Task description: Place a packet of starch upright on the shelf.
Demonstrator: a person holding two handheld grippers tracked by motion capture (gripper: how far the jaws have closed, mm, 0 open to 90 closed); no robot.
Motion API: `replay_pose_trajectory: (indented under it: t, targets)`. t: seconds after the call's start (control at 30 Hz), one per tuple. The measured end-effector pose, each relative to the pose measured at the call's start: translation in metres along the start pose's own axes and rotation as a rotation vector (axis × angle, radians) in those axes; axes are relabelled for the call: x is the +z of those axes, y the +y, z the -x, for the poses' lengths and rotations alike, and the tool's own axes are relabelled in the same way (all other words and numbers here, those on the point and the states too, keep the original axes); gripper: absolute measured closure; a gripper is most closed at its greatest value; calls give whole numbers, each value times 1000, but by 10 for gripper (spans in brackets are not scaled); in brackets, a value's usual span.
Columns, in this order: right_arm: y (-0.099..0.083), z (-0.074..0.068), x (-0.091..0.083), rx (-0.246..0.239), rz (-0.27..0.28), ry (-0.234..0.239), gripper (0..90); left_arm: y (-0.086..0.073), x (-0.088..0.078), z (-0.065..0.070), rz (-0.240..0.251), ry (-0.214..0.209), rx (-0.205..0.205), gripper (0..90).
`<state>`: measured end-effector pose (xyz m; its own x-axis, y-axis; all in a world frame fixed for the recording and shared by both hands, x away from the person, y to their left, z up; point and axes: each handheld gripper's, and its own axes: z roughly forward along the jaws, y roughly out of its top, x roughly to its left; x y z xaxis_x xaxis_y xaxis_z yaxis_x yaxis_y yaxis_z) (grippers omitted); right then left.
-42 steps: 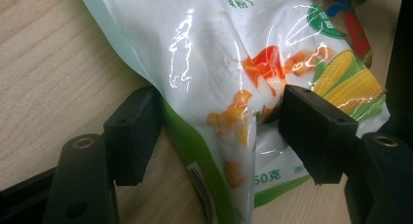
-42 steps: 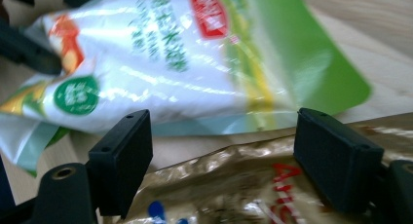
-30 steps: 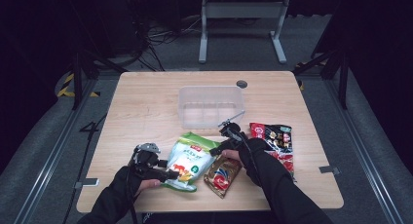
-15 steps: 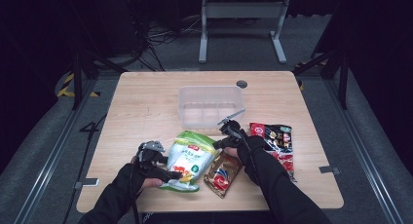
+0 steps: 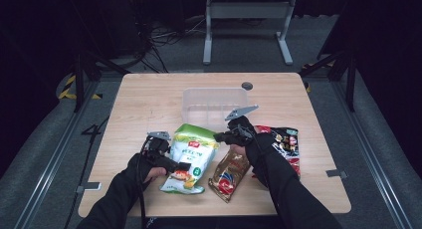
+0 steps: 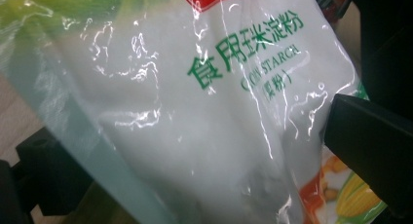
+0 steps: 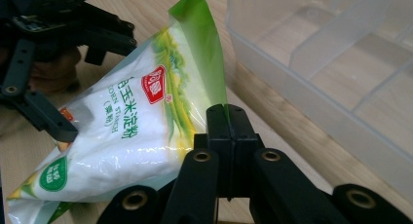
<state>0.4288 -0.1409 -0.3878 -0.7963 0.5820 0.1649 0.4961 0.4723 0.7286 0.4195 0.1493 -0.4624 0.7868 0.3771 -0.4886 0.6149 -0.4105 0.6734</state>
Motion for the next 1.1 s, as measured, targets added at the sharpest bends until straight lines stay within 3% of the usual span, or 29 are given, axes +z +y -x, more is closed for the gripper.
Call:
replay_pose_trajectory:
  t: [0.07, 0.17, 0.23, 0.3, 0.37, 0.4, 0.47, 0.6, 0.73, 0.83, 0.93, 0.97, 1.0, 1.07, 1.1]
  targets:
    - [3, -1, -3, -15, 21, 8, 900, 7, 3, 0, 8, -25, 15, 24]
    - [4, -4, -3, -32, 32, 10, 900, 12, 6, 1, 16, -54, -3, 69]
    - [5, -4, -4, -43, 44, 17, 900, 14, 5, 0, 9, -42, 14, 115]
    - [6, -6, -6, -56, 53, 20, 900, 16, 4, -1, 13, -58, 5, 197]
    - [7, -8, -6, -61, 55, 16, 900, 17, 0, -3, 26, -77, 6, 332]
    - [8, -9, -7, -70, 59, 20, 900, 17, -3, -2, 30, -80, 17, 378]
    - [10, -10, -8, -72, 79, 27, 900, 18, -6, 3, 40, -80, 49, 553]
    - [15, -15, -8, -86, 92, 38, 900, 20, -7, 12, 31, -49, 100, 668]
    - [18, -18, -9, -88, 111, 31, 900, 20, -12, 20, 62, -12, 110, 800]
    - [19, -18, -13, -75, 131, 31, 898, 20, -17, 27, 79, 23, 122, 830]
    - [15, -18, -18, -78, 139, 31, 748, 17, -19, 33, 95, 50, 113, 836]
    - [13, -18, -20, -72, 133, 15, 782, 17, -20, 35, 102, 57, 116, 838]
    - [9, -17, -25, -78, 134, 16, 759, 16, -21, 37, 107, 78, 117, 838]
    - [6, -16, -30, -80, 139, 8, 716, 16, -22, 38, 107, 81, 119, 838]
    - [-2, -14, -41, -83, 132, -18, 536, 16, -24, 44, 122, 117, 127, 839]
